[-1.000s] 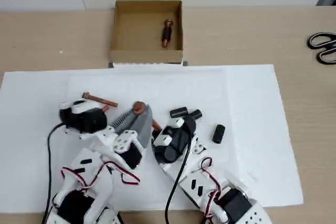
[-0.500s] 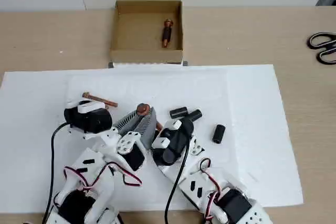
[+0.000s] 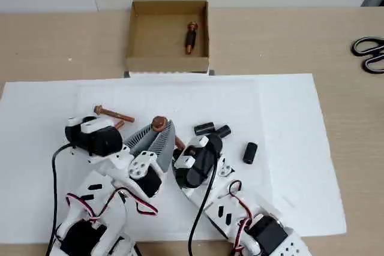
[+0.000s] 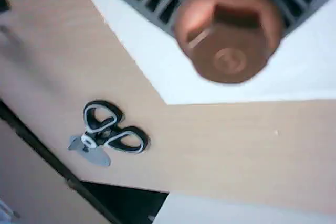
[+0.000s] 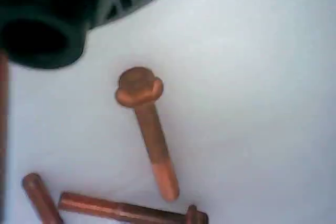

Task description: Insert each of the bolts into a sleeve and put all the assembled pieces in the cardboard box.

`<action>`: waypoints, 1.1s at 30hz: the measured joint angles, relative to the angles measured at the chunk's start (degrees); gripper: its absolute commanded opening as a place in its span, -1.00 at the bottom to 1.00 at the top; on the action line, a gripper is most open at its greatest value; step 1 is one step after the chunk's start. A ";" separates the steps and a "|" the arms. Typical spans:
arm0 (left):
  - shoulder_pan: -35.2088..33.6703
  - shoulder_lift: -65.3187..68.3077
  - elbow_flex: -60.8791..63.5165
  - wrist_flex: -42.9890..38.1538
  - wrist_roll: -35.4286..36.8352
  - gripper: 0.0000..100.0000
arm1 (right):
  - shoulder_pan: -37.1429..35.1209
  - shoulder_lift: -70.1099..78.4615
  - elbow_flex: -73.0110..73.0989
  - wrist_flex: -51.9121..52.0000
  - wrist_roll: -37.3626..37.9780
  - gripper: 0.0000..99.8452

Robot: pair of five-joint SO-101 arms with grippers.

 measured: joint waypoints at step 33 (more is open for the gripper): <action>-0.26 -0.09 5.10 0.09 -0.97 -0.99 | 1.76 0.00 -0.62 0.00 0.00 -1.00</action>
